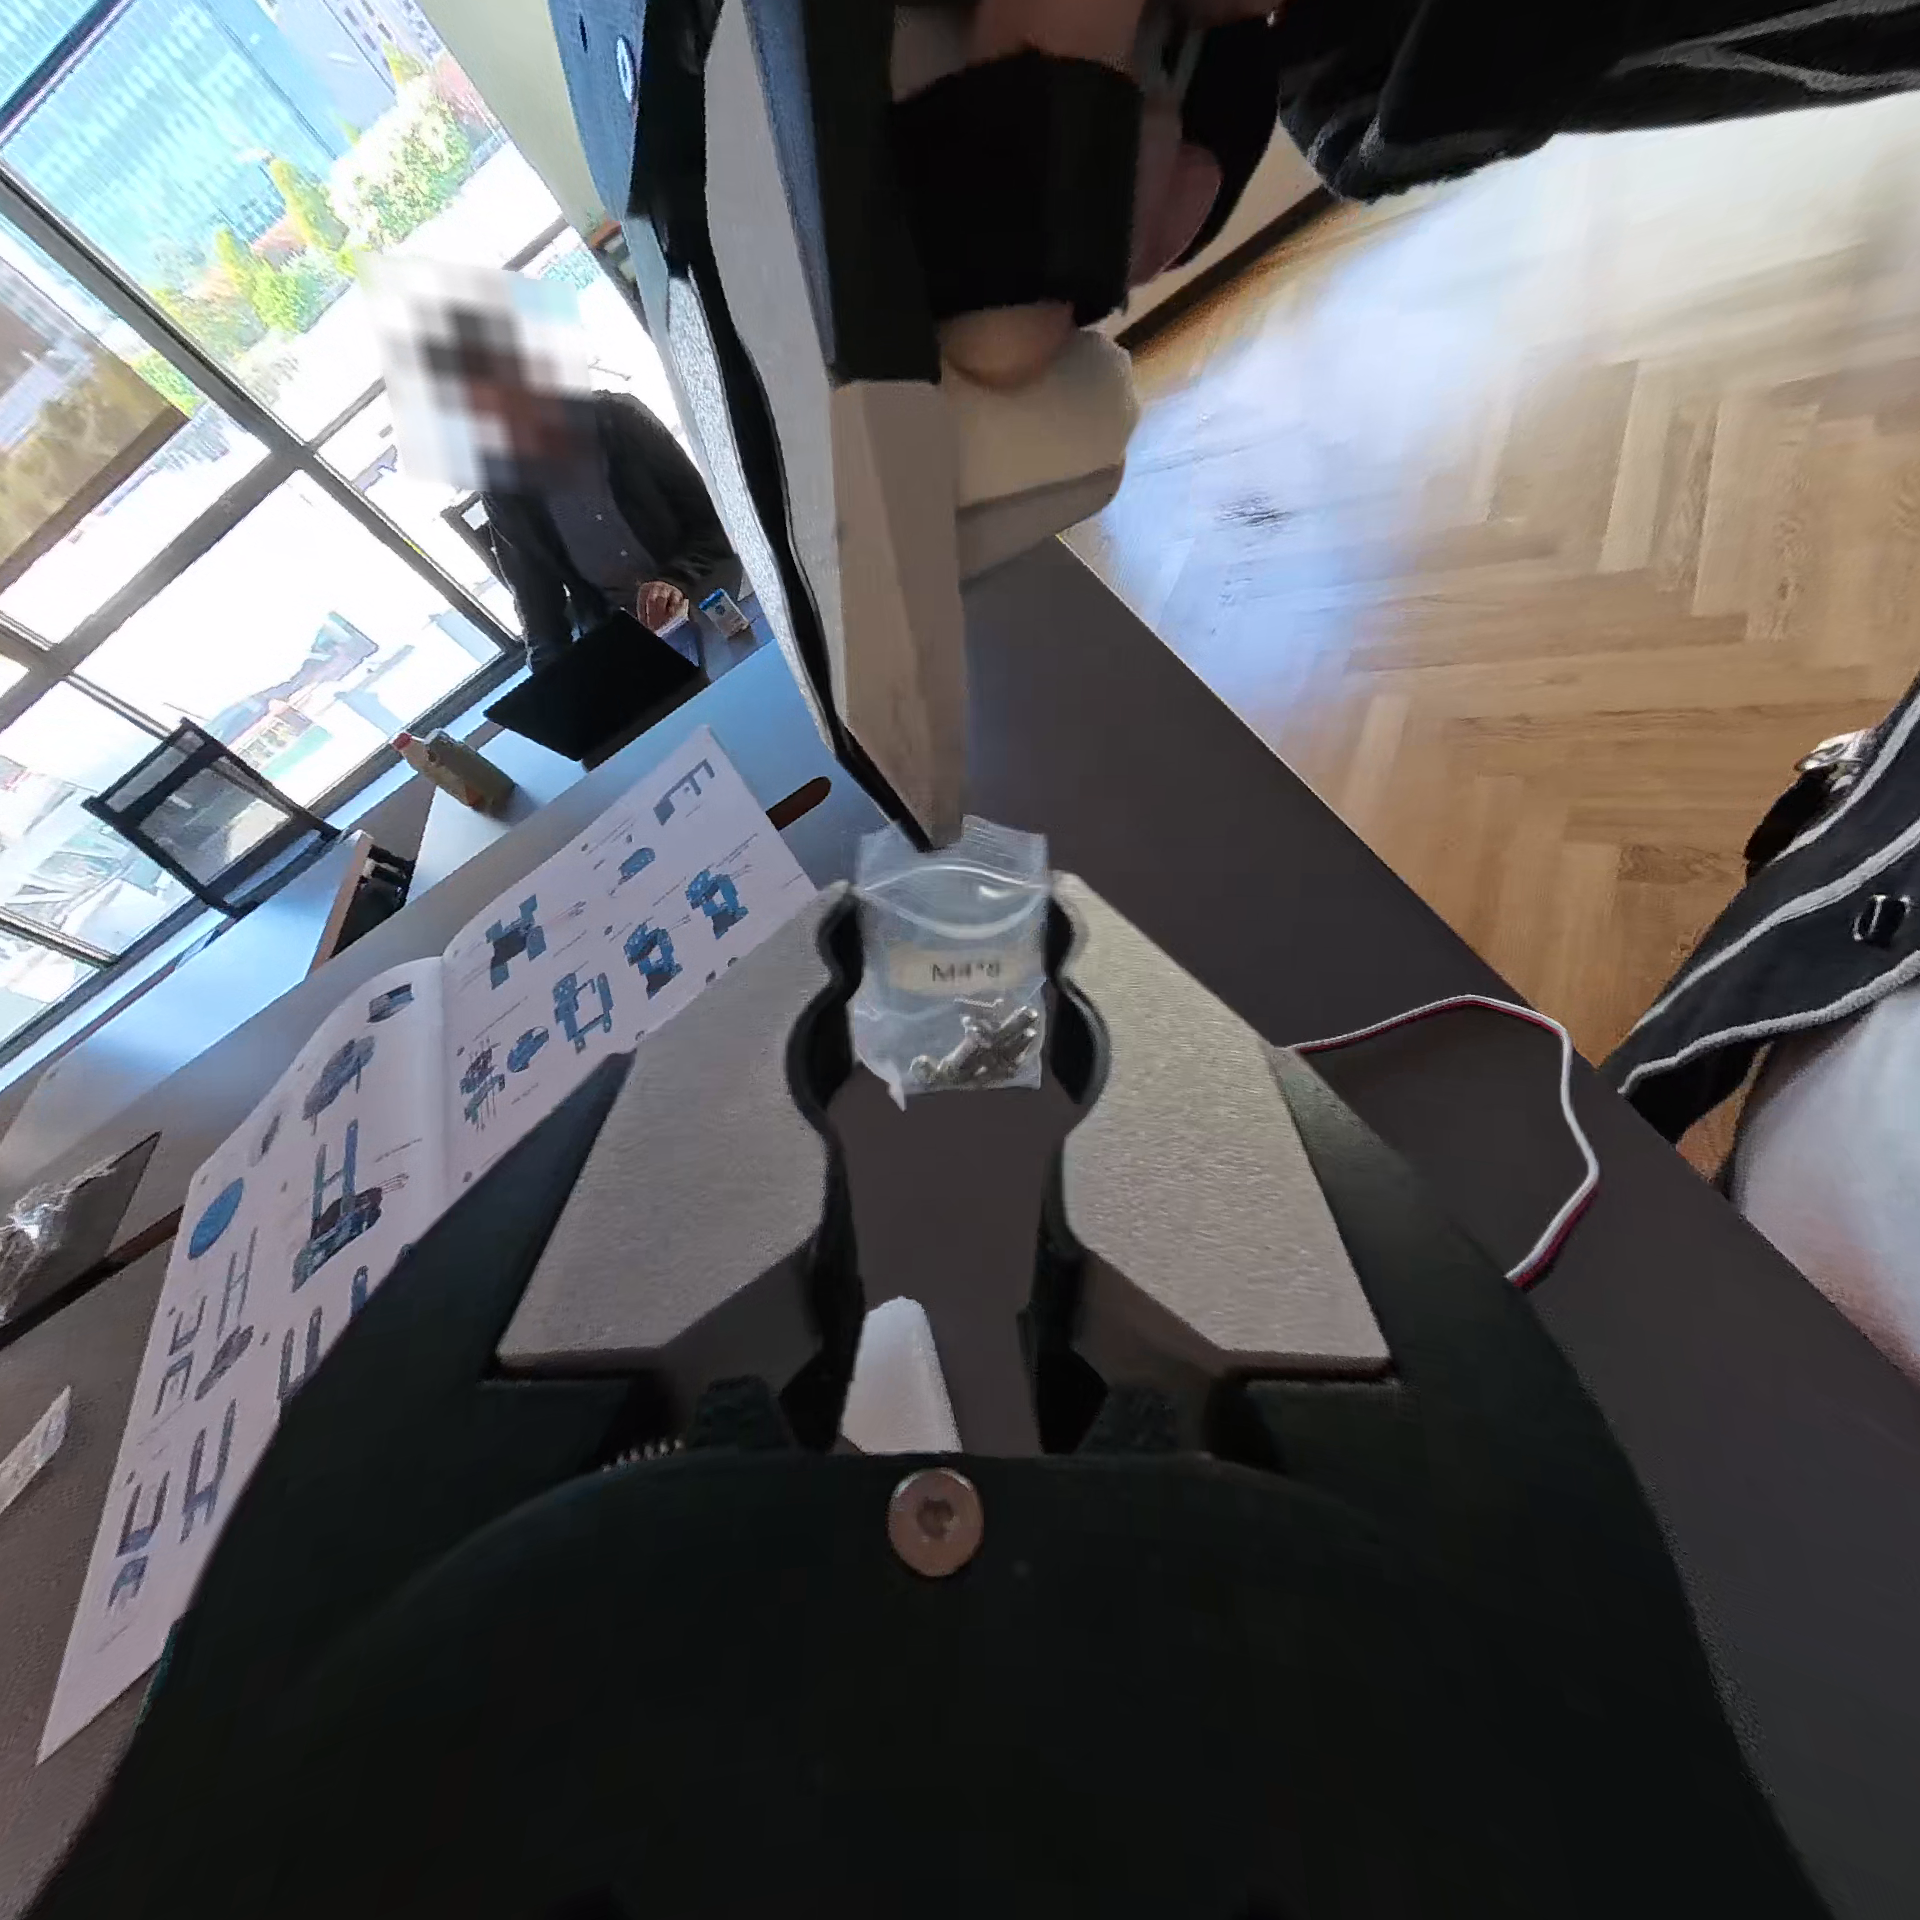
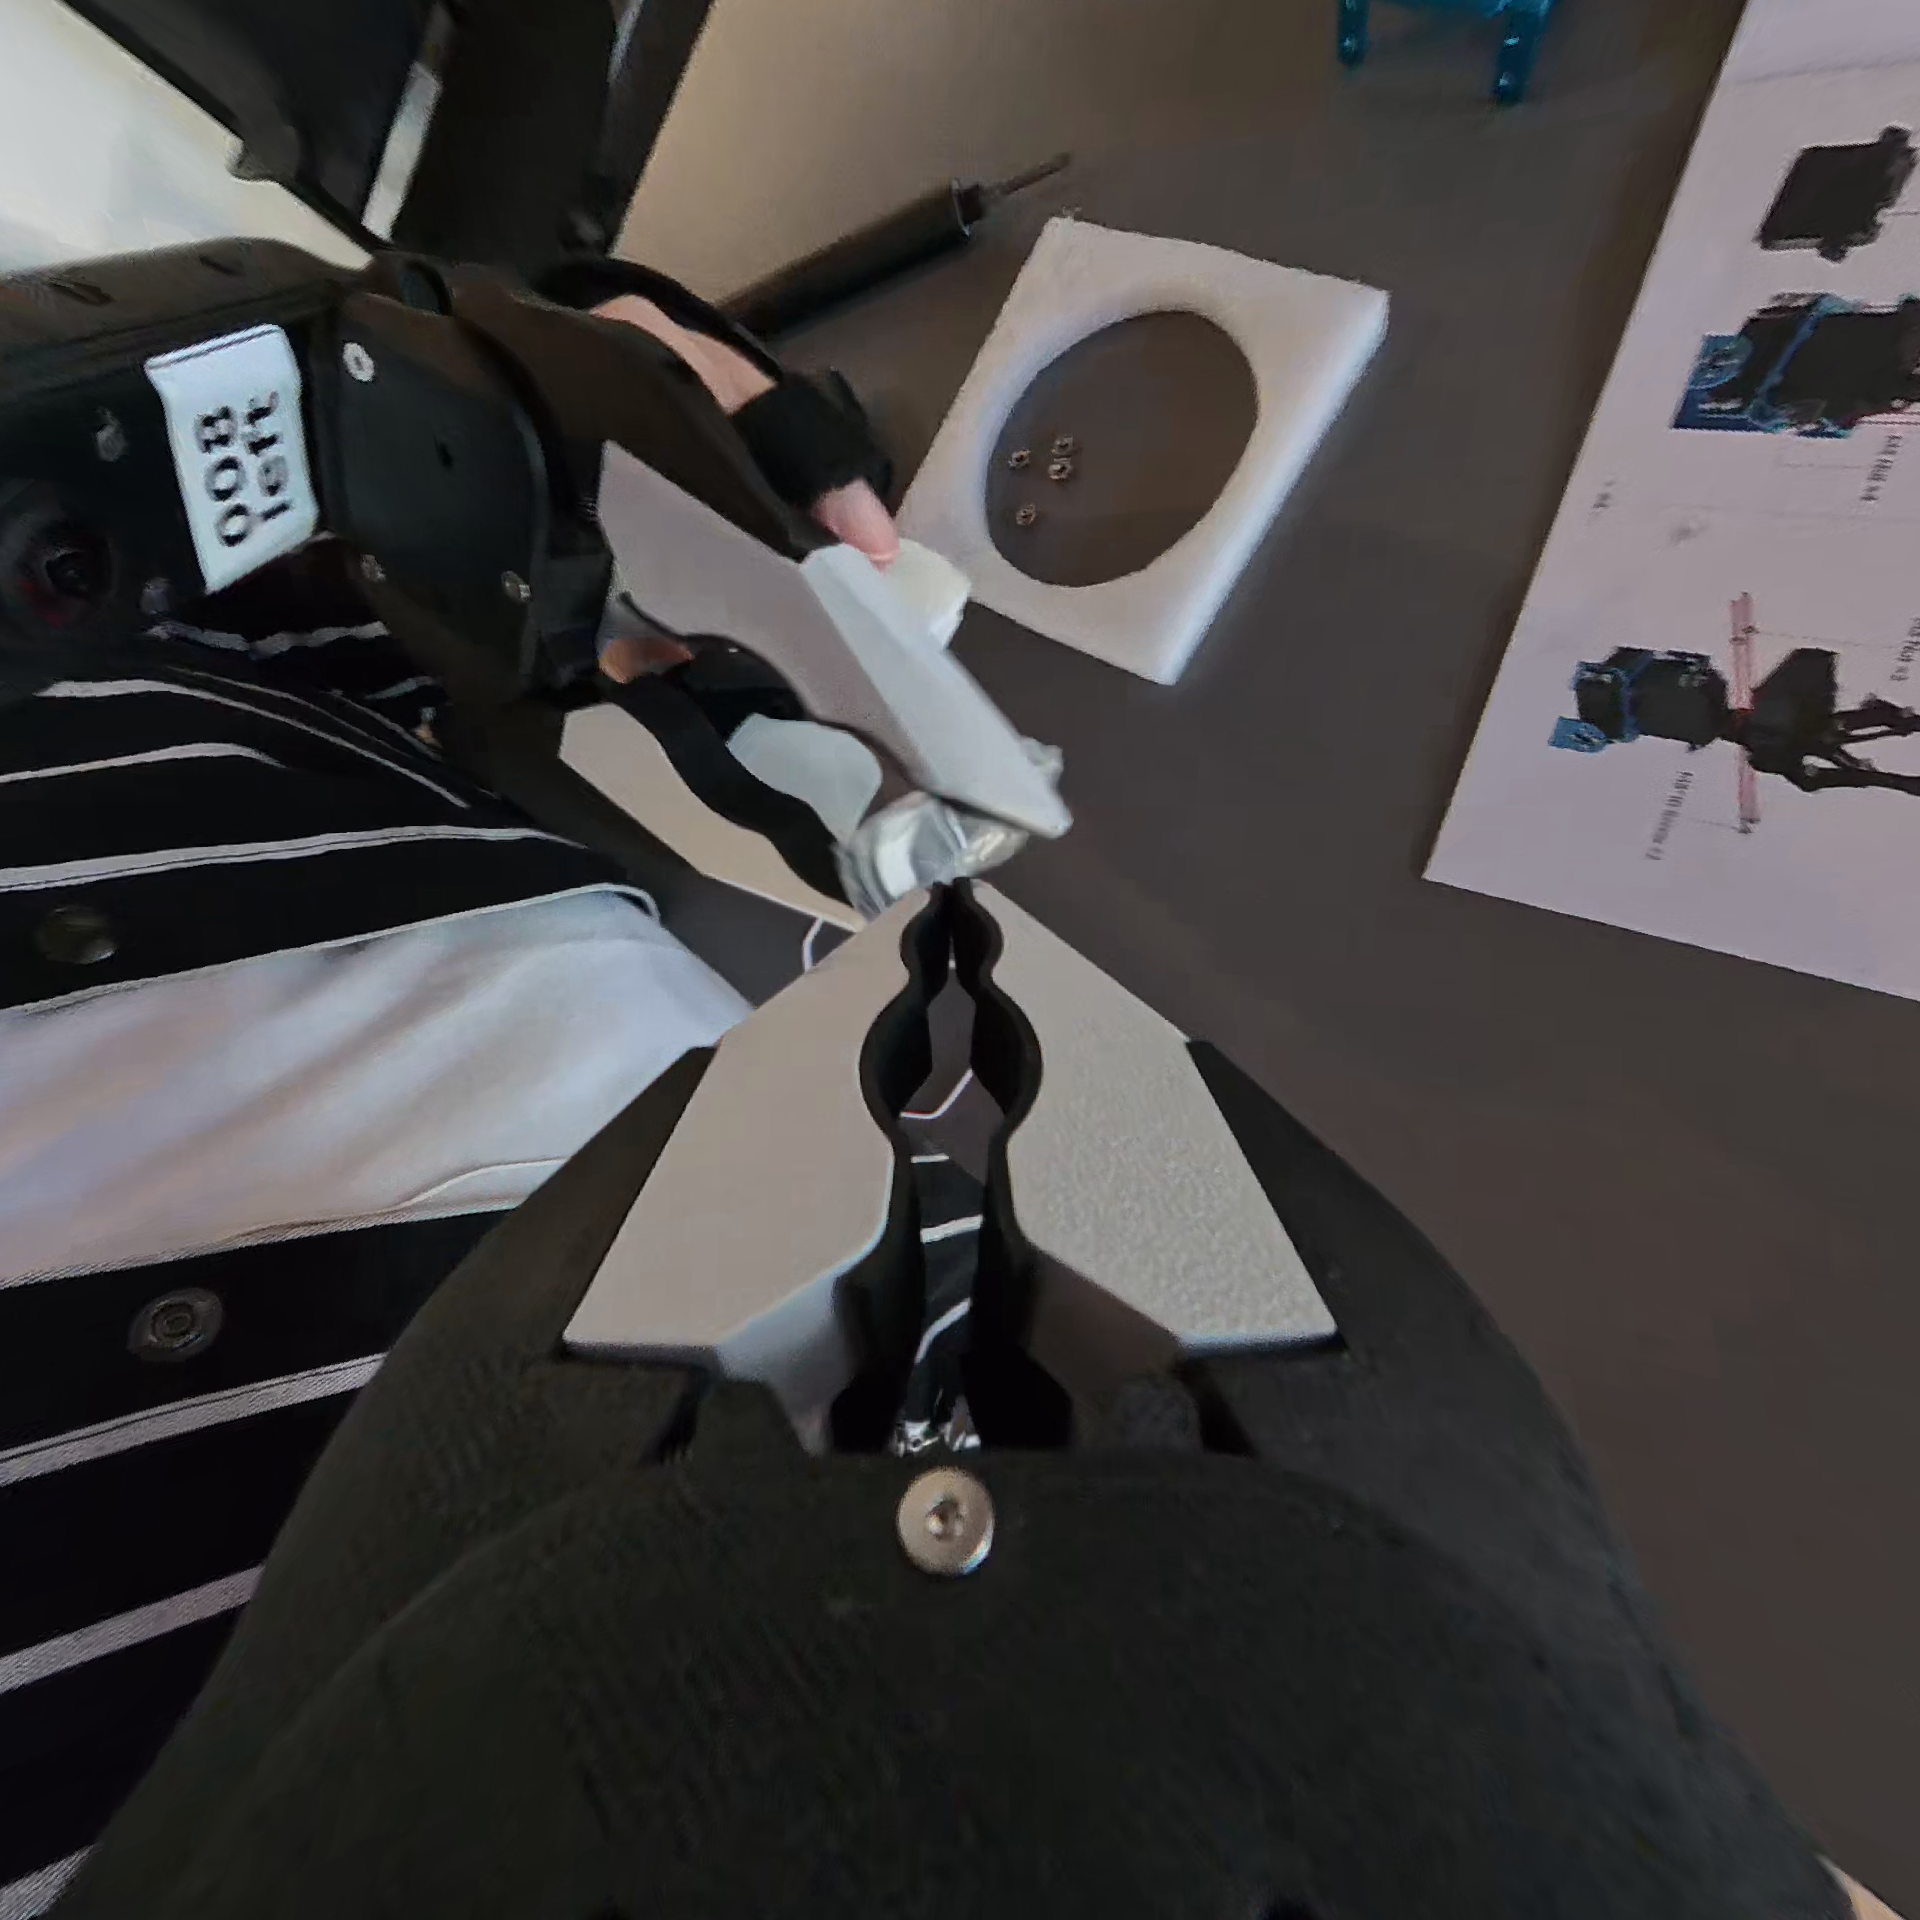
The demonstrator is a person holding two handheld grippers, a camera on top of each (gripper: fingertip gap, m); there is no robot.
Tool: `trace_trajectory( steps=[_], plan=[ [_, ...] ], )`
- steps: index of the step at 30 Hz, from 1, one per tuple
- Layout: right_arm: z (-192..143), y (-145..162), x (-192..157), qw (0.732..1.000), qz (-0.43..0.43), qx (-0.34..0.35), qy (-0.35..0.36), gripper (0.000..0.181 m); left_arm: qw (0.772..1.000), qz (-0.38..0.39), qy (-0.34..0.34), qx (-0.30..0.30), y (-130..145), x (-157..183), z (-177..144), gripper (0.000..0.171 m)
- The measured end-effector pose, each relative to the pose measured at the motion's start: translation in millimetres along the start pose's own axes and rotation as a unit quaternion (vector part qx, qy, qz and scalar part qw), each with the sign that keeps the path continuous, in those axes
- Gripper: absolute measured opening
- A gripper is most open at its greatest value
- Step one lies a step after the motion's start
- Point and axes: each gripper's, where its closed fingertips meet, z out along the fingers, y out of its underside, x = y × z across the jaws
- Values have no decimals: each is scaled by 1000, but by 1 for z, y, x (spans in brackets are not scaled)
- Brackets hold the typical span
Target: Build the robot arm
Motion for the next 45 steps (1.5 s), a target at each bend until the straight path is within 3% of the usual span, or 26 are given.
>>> trace_trajectory(
  steps=[2,8,10,11,13,15,19,22,26,31,35,37,40,43,45],
  plan=[
    [-1,-3,4,1000,5,3,11,0,1000,-15,-4,-1,1,-3,-1,24],
    [6,-14,16,998,24,53,18,1,999,-30,-29,-35,13,-15,1,25],
    [11,-14,17,996,49,72,-5,25,998,-36,-32,-42,14,-16,1,25],
    [15,-12,16,995,61,76,-20,27,998,-40,-33,-42,14,-17,2,25],
    [23,-10,15,991,86,86,-51,24,998,-45,-29,-40,14,-15,2,25],
    [29,-12,12,986,105,102,-83,3,998,-44,-23,-41,15,-13,2,27],
    [33,-11,12,984,113,110,-87,0,997,-58,-16,-57,19,-10,2,27],
    [26,-21,5,980,81,147,-111,17,994,-95,-19,-45,17,-14,-4,24],
    [-5,-37,-5,945,-5,278,-173,51,982,-186,5,-16,14,-21,-14,23],
    [-5,-28,-11,904,-117,376,-166,65,952,-290,72,62,-8,-22,-29,24],
    [14,-33,-21,897,-100,378,-207,70,940,-322,85,80,-18,-26,-31,25],
    [18,-37,-24,894,-94,385,-210,68,936,-337,76,69,-16,-27,-27,25],
    [24,-39,-21,900,-103,383,-178,47,929,-359,68,60,-14,-28,-23,20],
    [22,-37,-22,895,-88,386,-205,18,919,-382,70,70,-16,-31,-25,20],
    [20,-36,-19,892,-74,390,-213,14,909,-403,76,73,-16,-32,-26,22]
  ],
)
